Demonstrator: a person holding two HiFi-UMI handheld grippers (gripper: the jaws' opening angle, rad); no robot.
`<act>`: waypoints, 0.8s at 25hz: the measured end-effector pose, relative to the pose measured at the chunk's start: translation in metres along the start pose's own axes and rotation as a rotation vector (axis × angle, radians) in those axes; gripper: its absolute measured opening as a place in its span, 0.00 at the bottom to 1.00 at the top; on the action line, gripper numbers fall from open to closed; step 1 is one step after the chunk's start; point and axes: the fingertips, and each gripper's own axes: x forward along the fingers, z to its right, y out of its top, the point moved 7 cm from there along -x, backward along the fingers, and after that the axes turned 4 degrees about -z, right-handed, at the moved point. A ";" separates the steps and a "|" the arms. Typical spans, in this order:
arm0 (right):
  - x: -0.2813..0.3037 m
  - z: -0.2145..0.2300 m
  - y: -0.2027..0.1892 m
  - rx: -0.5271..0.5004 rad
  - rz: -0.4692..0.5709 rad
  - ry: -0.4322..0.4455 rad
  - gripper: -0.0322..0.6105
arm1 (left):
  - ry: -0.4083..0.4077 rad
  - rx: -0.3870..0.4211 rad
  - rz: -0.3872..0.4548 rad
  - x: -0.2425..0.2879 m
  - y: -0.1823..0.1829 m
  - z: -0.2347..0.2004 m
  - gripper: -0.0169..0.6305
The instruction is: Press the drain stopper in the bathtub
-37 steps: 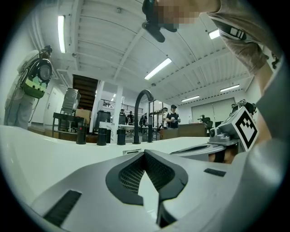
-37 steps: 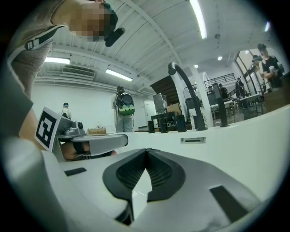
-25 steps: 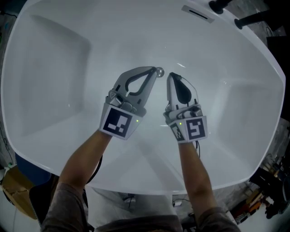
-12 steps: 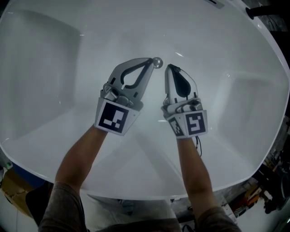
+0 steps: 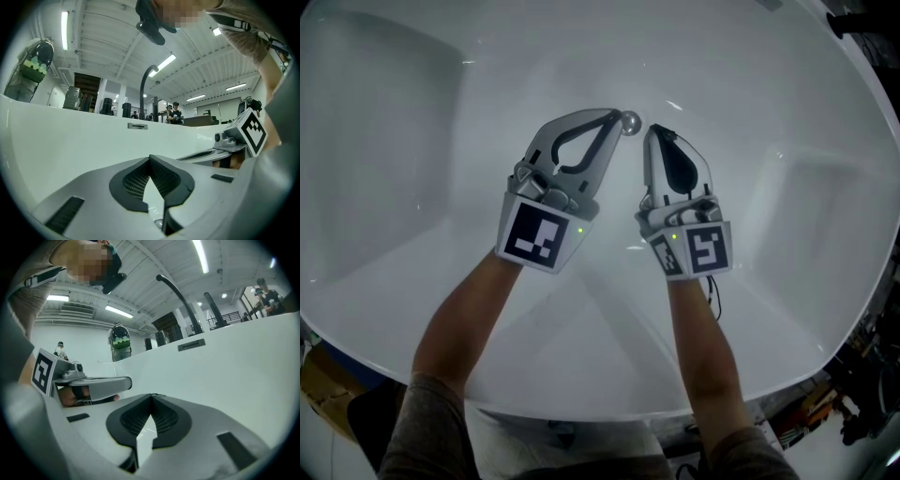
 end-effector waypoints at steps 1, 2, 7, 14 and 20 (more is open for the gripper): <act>0.001 0.002 -0.004 0.001 -0.001 0.000 0.05 | 0.002 -0.002 -0.003 0.001 -0.004 0.000 0.04; 0.003 0.004 -0.007 0.001 -0.002 -0.001 0.05 | 0.004 -0.004 -0.007 0.003 -0.009 0.000 0.04; 0.011 0.007 -0.023 -0.005 -0.006 -0.003 0.05 | 0.011 -0.010 0.006 0.008 -0.025 -0.004 0.04; 0.020 0.005 -0.056 -0.022 -0.026 -0.013 0.05 | -0.001 -0.017 0.021 0.005 -0.060 -0.004 0.04; 0.026 0.012 -0.087 -0.034 -0.073 -0.024 0.05 | -0.003 -0.014 0.024 0.008 -0.084 -0.002 0.04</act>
